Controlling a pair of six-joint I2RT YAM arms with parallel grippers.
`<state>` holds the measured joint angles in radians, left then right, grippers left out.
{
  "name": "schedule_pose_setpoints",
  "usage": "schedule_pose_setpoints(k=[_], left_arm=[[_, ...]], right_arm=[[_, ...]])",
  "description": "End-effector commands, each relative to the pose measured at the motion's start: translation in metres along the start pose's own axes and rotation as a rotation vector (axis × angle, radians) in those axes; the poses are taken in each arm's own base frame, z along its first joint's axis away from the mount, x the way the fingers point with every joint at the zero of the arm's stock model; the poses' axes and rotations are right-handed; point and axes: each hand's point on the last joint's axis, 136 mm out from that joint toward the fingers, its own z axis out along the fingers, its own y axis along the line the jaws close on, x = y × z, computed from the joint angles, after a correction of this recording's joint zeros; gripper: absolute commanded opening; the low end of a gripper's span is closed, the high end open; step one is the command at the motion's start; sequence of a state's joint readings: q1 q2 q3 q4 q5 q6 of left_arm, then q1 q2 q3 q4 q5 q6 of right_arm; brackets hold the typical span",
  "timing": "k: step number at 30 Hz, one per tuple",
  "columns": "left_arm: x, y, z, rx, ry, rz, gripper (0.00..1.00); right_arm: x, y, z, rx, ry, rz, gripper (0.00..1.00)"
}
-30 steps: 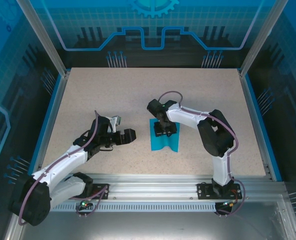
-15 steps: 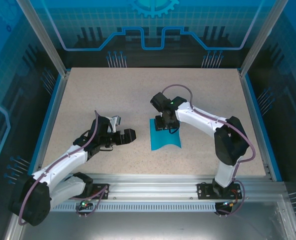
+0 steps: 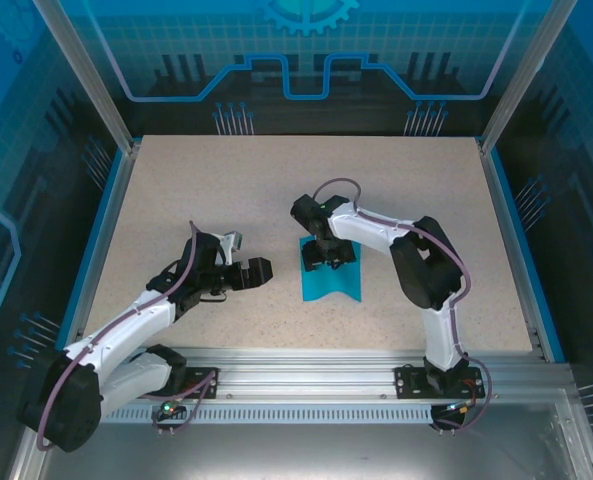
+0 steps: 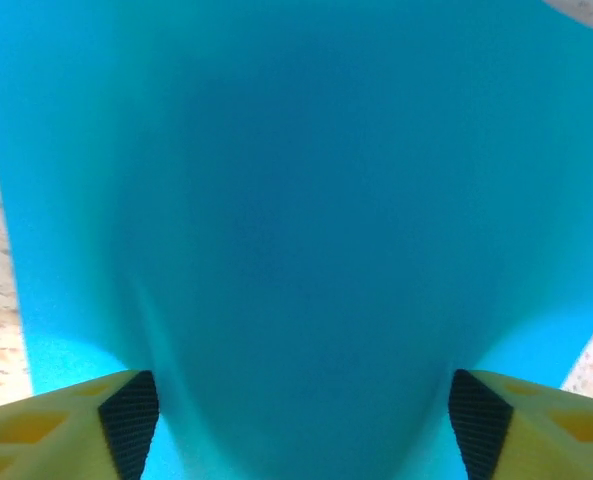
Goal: Fold a paper plane with a square sheet of paper (pick it up from the middle)
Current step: Fold the square sheet of paper in half at the center of the table.
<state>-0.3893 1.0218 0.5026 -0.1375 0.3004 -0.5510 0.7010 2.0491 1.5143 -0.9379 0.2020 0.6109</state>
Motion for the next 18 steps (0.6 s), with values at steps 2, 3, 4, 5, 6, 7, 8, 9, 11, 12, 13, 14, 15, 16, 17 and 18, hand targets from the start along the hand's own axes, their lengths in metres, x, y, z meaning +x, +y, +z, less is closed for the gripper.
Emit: schedule_pose_setpoints(k=[2, 3, 4, 5, 6, 7, 8, 9, 11, 12, 13, 14, 15, 16, 17, 18], left_arm=[[-0.002, -0.005, -0.001, -0.004, 0.004, -0.005, 0.98], [-0.003, -0.005, -0.001, -0.004, 0.004, -0.005, 0.98], [-0.003, -0.005, -0.001, -0.004, 0.003, -0.004, 0.98], [-0.003, -0.005, -0.001, -0.004, 0.002, -0.004, 0.98], [-0.003, -0.005, -0.001, -0.005, 0.002, -0.005, 0.98], [-0.003, -0.005, -0.001, -0.005, 0.003, -0.005, 0.99], [-0.003, -0.005, -0.001, -0.005, 0.002, -0.005, 0.98], [-0.003, -0.005, -0.001, -0.006, 0.003, -0.004, 0.98], [-0.003, -0.004, -0.002, -0.008, 0.003, -0.003, 0.99], [-0.002, -0.005, -0.002, -0.007, 0.003, -0.002, 0.98], [-0.002, -0.004, -0.002, -0.009, 0.002, -0.003, 0.98], [-0.003, -0.004, -0.003, -0.008, 0.0, -0.003, 0.99], [-0.003, -0.005, -0.003, -0.007, 0.002, -0.003, 0.99], [-0.004, -0.006, -0.003, -0.005, 0.0, -0.002, 0.98], [-0.004, -0.006, -0.003, -0.006, 0.001, -0.001, 0.98], [-0.005, -0.006, -0.003, -0.007, -0.002, -0.002, 0.98]], right_arm=[[0.004, 0.007, -0.007, -0.002, 0.014, -0.035, 0.65], [0.004, 0.007, -0.01, 0.0, 0.007, -0.031, 0.63], [0.003, 0.007, -0.012, 0.002, 0.0, -0.031, 0.61], [0.003, 0.007, -0.016, 0.0, -0.01, -0.03, 0.56], [0.002, 0.006, -0.018, -0.004, -0.016, -0.029, 0.52], [0.002, 0.007, -0.021, -0.012, -0.024, -0.028, 0.46], [0.002, 0.007, -0.024, -0.017, -0.032, -0.026, 0.41], [0.002, 0.006, -0.028, -0.023, -0.041, -0.023, 0.37], [0.002, 0.004, -0.033, -0.033, -0.058, -0.013, 0.32], [0.003, 0.003, -0.036, -0.034, -0.064, -0.01, 0.32], [0.003, 0.001, -0.04, -0.036, -0.071, -0.006, 0.31], [0.004, 0.0, -0.043, -0.04, -0.077, -0.005, 0.29], [0.004, 0.0, -0.046, -0.048, -0.084, -0.003, 0.29], [0.005, 0.001, -0.051, -0.066, -0.095, -0.002, 0.29], [0.005, 0.003, -0.056, -0.096, -0.107, -0.001, 0.29], [0.005, 0.006, -0.061, -0.128, -0.121, 0.001, 0.29]])
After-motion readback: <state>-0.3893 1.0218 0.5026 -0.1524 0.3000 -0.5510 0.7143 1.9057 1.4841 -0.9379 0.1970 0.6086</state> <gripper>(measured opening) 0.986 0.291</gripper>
